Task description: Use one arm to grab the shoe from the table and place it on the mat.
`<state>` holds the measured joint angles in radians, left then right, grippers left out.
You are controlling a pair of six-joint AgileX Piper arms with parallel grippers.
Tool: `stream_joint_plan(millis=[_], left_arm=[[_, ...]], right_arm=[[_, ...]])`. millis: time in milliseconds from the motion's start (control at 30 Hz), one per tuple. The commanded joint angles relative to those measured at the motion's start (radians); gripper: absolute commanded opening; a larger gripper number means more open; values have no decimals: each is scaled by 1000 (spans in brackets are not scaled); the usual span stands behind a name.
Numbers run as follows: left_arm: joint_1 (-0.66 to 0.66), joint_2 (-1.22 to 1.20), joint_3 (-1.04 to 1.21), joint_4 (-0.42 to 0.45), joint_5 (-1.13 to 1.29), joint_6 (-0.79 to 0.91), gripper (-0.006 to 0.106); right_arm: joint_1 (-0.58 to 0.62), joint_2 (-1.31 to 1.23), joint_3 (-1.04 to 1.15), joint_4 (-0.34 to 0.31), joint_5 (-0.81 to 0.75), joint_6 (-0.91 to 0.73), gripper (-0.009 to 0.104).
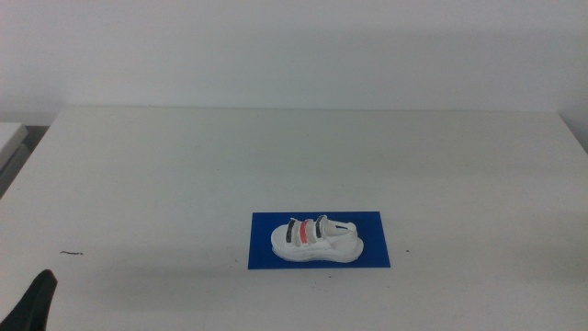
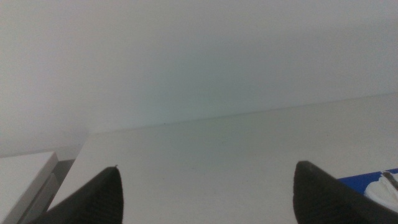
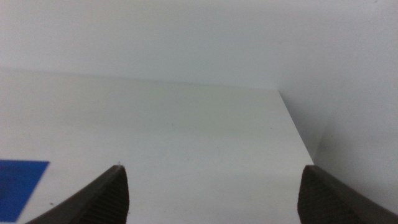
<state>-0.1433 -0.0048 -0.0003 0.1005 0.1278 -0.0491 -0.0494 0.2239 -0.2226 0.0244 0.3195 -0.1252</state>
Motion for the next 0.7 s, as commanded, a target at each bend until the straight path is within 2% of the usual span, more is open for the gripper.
stream_joint_plan(millis=[0, 67, 300, 667], left_arm=[[-7, 5, 0, -4, -12, -1, 94], [-7, 5, 0, -4, -12, -1, 94], [-7, 5, 0, -4, -12, -1, 94], [-7, 5, 0, -4, -12, -1, 94]], right_arm=[[-8, -87, 50, 30, -12, -5, 79], [-8, -146, 85, 63, -13, -2, 79], [-8, -224, 219, 63, -20, -2, 79], [-8, -224, 223, 62, 19, -2, 79]])
